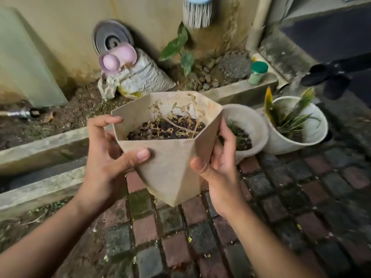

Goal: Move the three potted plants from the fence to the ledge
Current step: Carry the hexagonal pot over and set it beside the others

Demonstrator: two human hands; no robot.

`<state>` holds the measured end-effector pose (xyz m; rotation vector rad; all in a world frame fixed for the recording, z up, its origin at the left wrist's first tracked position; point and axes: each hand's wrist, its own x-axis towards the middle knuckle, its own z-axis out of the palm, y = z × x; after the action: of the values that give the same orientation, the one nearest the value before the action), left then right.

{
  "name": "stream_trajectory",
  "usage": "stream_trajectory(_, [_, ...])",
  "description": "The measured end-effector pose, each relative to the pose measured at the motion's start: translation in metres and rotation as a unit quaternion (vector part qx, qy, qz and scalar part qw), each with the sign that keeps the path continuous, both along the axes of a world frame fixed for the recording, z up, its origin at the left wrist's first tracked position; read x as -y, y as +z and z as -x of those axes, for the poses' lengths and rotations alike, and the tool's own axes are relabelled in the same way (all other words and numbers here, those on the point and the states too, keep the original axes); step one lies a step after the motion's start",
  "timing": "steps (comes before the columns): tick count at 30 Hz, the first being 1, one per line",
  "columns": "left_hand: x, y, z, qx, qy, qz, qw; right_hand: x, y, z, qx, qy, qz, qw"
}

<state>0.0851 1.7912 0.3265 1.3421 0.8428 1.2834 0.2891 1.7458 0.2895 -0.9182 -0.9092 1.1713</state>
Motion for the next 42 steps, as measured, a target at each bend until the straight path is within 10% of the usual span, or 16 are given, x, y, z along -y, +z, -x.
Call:
stream_trajectory(12, [-0.059,-0.203,0.022,-0.161,0.023,-0.046,0.986,-0.049,-0.211,-0.003,-0.034,0.032,-0.006,0.999])
stream_trajectory(42, [-0.109,-0.277,0.045,-0.465,-0.004,-0.103,0.88,-0.072,-0.283,0.014,0.145,0.008,0.064,0.987])
